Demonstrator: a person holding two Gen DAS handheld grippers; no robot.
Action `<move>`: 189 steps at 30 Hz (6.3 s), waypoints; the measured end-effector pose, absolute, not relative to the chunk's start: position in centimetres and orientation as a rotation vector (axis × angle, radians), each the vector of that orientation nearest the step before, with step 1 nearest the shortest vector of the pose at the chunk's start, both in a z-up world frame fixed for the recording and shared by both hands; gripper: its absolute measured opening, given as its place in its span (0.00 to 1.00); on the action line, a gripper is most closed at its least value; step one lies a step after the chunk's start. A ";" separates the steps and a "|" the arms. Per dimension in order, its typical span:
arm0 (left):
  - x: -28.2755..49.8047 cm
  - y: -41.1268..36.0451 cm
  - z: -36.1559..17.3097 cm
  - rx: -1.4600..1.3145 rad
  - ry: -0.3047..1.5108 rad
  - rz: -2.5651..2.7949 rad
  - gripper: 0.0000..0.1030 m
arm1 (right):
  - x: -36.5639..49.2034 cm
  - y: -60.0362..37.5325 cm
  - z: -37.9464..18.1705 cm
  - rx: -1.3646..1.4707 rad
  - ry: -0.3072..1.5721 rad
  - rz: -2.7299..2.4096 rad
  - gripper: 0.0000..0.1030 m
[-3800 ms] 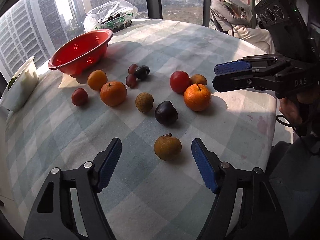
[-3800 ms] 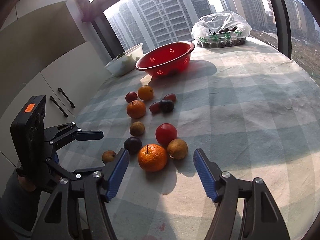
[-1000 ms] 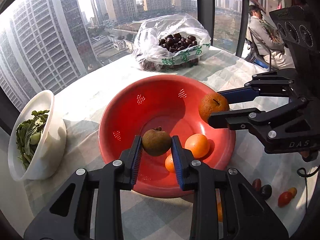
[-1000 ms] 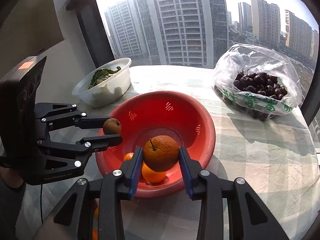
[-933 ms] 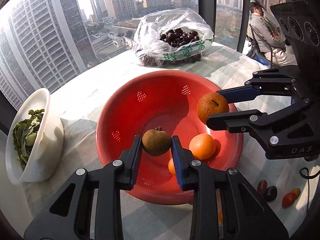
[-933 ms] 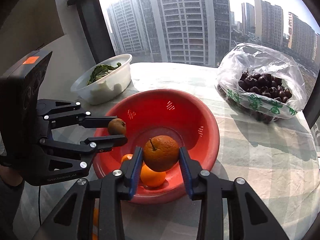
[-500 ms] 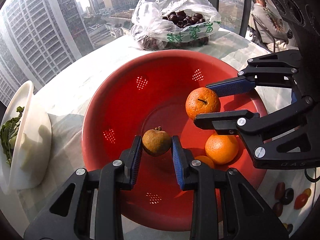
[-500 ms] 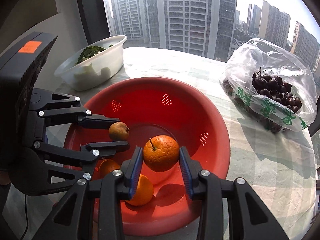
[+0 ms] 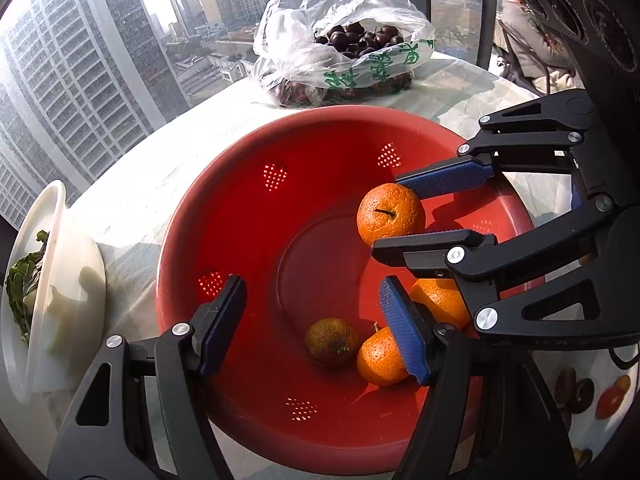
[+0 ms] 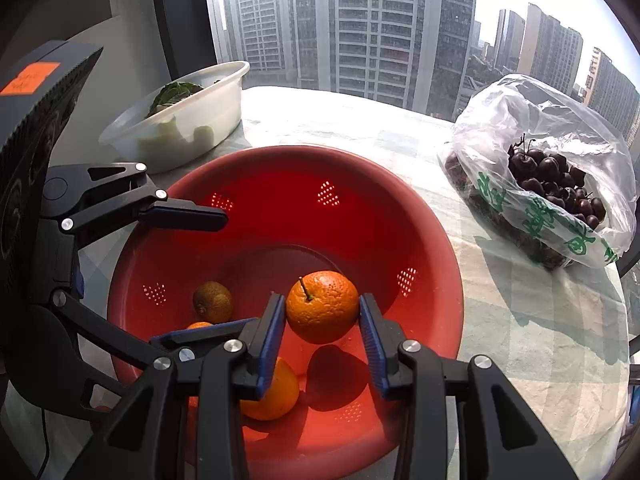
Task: Organize fruits
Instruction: 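Lower the pear and orange into the red colander and open both grippers, then grasp the dark plum with the left gripper while the right gripper grasps a brown pear, then carry the plum and pear over the red colander and lower them inside, then open both grippers and withdraw them from the colander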
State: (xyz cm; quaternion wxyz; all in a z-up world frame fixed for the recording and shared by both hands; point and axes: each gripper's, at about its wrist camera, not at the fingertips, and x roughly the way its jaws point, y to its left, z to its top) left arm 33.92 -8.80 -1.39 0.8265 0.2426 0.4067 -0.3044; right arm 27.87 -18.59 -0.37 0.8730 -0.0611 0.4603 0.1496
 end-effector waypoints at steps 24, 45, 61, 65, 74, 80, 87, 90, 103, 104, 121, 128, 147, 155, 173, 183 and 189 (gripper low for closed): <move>14.8 -2.5 4.0 0.260 0.721 -0.687 0.92 | 9.0 -24.3 7.7 0.053 0.711 0.384 0.71; 1.1 -5.6 -3.8 0.254 0.871 -0.736 0.59 | -3.8 -23.7 0.5 0.146 0.820 0.300 0.68; 2.9 -7.0 -4.4 0.255 0.909 -0.735 0.32 | -3.9 -23.6 -0.8 0.174 0.855 0.305 0.65; 3.1 -7.0 -4.4 0.249 0.913 -0.731 0.32 | -4.0 -23.3 -0.9 0.166 0.859 0.310 0.65; 3.1 -6.9 -4.4 0.252 0.908 -0.729 0.24 | -4.0 -23.0 -1.1 0.150 0.868 0.309 0.63; 2.8 -6.0 -4.4 0.232 0.913 -0.740 0.24 | -3.7 -22.5 -1.3 0.128 0.880 0.307 0.58; 2.3 -3.5 -4.2 0.186 0.916 -0.708 0.24 | -2.8 -21.8 -1.8 0.073 0.908 0.301 0.48; 2.4 -2.4 -4.2 0.167 0.915 -0.687 0.24 | -2.7 -21.2 -2.2 0.042 0.921 0.301 0.42; 2.5 -1.1 -4.0 0.134 0.907 -0.681 0.24 | -2.9 -20.9 -2.2 -0.024 0.916 0.272 0.28; 2.5 -1.1 -4.0 0.133 0.906 -0.680 0.24 | -2.9 -20.9 -2.2 -0.019 0.917 0.275 0.28; 5.4 1.7 -1.8 0.085 0.865 -0.635 0.24 | -1.4 -24.9 -1.1 0.100 0.910 0.241 0.28; 8.9 2.6 0.7 0.105 0.812 -0.617 0.24 | 1.0 -27.7 0.8 0.112 0.871 0.194 0.28; 28.0 -5.0 5.5 0.323 0.785 -0.668 0.24 | 17.3 -21.5 5.5 -0.056 0.800 0.335 0.28; 33.1 -7.6 1.8 0.377 0.865 -0.662 0.24 | 22.1 -19.1 3.0 -0.144 0.880 0.332 0.28; 34.8 -9.2 -1.8 0.427 0.915 -0.676 0.25 | 24.7 -18.9 0.6 -0.191 0.936 0.290 0.28; 34.2 -10.0 -1.9 0.478 0.889 -0.637 0.63 | 24.7 -18.9 0.8 -0.177 0.915 0.299 0.43; 33.8 -9.0 -1.0 0.427 0.890 -0.646 0.67 | 22.9 -20.1 2.5 -0.147 0.866 0.292 0.43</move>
